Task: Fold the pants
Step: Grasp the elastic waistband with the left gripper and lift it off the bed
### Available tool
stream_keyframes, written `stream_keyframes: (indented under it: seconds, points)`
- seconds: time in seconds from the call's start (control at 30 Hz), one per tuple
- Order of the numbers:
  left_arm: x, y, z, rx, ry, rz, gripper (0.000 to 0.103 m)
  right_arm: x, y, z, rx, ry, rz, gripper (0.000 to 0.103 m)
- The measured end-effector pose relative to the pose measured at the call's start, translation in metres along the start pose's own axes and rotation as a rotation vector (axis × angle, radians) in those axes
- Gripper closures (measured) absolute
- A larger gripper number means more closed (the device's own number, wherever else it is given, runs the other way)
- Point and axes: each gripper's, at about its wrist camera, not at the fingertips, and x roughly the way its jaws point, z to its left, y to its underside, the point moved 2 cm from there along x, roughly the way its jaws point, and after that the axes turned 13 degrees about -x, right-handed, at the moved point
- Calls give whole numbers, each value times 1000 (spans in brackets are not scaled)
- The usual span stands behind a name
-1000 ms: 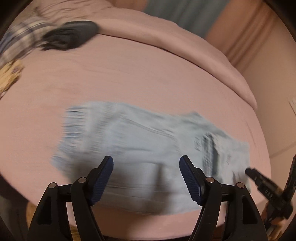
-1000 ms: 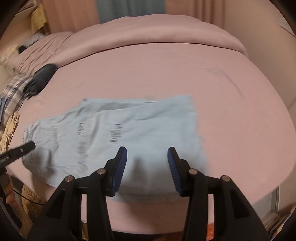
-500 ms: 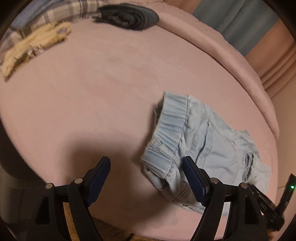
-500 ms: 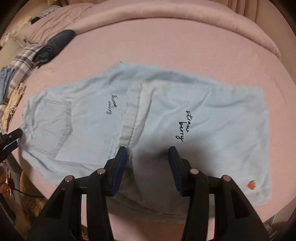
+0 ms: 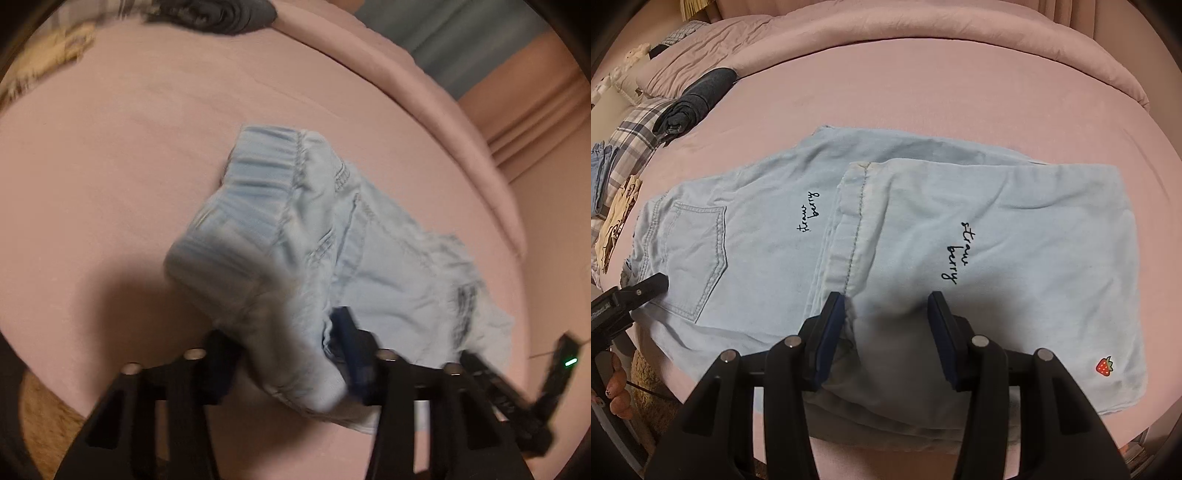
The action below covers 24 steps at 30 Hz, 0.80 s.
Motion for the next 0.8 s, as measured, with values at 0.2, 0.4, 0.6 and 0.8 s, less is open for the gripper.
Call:
stream_keyframes:
  seconds: [0.2, 0.4, 0.6, 0.8]
  points:
    - [-22, 10, -20, 9, 40, -25, 76, -5, 3, -1, 6, -7, -11, 55]
    - [-33, 10, -41, 122, 0, -95, 76, -22, 6, -4, 16, -83, -31, 64]
    - [-30, 12, -32, 115, -20, -96, 76, -18, -9, -11, 44, -107, -55, 73]
    - [-25, 14, -40, 136, -48, -111, 76, 2, 1, 7, 21, -121, -29, 75]
